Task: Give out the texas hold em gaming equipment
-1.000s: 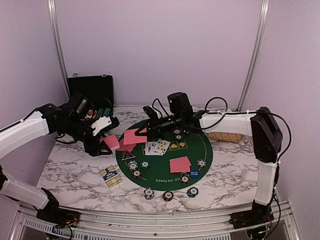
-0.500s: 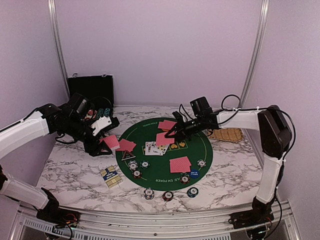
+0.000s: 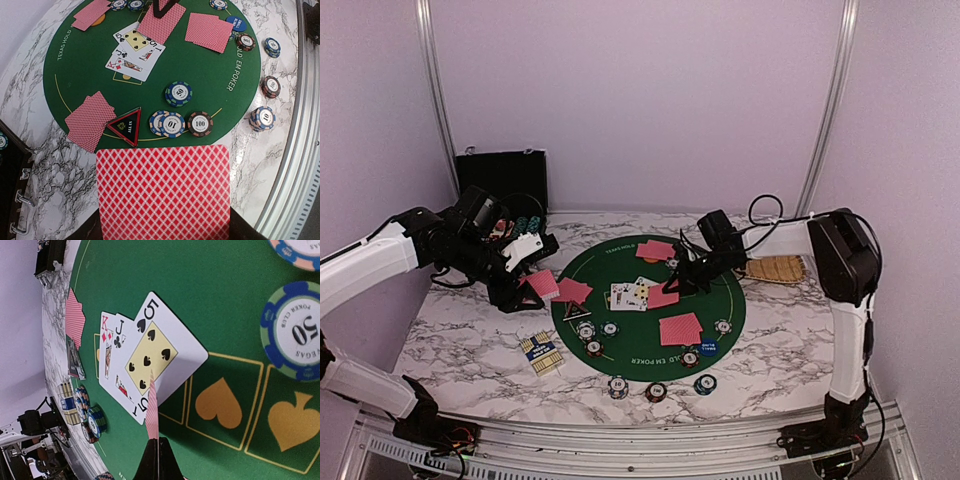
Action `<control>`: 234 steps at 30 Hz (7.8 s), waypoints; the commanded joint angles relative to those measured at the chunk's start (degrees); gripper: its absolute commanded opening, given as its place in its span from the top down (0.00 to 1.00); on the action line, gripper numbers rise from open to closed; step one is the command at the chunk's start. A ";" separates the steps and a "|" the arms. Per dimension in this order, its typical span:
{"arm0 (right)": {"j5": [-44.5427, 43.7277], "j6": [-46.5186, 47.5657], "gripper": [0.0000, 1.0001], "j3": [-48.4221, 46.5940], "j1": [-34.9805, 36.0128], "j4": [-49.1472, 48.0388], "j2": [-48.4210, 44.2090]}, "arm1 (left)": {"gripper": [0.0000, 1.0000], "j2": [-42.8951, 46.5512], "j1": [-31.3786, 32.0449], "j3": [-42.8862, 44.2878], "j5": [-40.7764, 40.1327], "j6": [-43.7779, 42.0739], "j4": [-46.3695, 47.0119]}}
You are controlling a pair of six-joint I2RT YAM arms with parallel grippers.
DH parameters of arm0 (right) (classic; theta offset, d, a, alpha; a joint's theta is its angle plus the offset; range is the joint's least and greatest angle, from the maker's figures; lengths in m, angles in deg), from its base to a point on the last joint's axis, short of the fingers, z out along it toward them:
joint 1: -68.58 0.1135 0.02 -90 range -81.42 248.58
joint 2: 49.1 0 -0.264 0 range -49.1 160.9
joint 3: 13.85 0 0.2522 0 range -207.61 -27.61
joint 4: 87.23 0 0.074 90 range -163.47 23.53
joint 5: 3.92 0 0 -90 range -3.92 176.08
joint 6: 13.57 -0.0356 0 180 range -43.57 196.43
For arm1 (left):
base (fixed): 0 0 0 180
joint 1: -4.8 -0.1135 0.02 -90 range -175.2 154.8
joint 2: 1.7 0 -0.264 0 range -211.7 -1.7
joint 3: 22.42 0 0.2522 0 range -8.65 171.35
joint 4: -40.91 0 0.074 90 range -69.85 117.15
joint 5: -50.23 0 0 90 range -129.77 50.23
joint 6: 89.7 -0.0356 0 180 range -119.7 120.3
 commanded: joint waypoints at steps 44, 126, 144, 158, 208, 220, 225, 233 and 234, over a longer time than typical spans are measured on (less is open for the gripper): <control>-13.55 9.77 0.51 -14.12 -0.13 13.79 -2.98 | 1.00 1.14 -0.32 0.27 1.06 0.19 1.24; 7.63 -19.67 0.40 -20.79 23.51 -13.26 5.83 | 1.00 1.49 -0.32 0.43 1.78 0.22 1.24; 10.80 -24.86 0.63 -16.46 23.49 -21.44 0.31 | 1.00 1.26 -0.32 -0.24 0.72 0.12 1.40; 11.22 -23.66 0.77 -15.87 22.57 -19.60 -0.97 | 1.00 1.86 -0.33 -0.55 0.53 0.15 1.45; 14.97 -29.08 1.00 8.27 9.03 -30.83 -14.17 | 1.00 1.96 -0.63 -1.96 -0.49 -0.52 1.65; 13.64 -20.31 1.00 19.40 -0.90 -25.81 -14.90 | 1.00 0.82 -1.56 -1.80 -0.17 -0.66 1.68; 9.39 -13.92 1.00 18.87 -2.52 -19.65 -13.40 | 1.00 0.71 -3.15 -2.16 -0.22 -1.09 1.90; 5.24 -9.39 1.00 15.25 -2.77 -14.30 -9.24 | 1.00 0.69 -6.92 -3.55 0.03 -2.32 2.61; 5.23 -9.40 1.00 14.75 -2.82 -14.32 -8.75 | 1.00 0.68 -7.33 -3.66 0.12 -2.35 2.76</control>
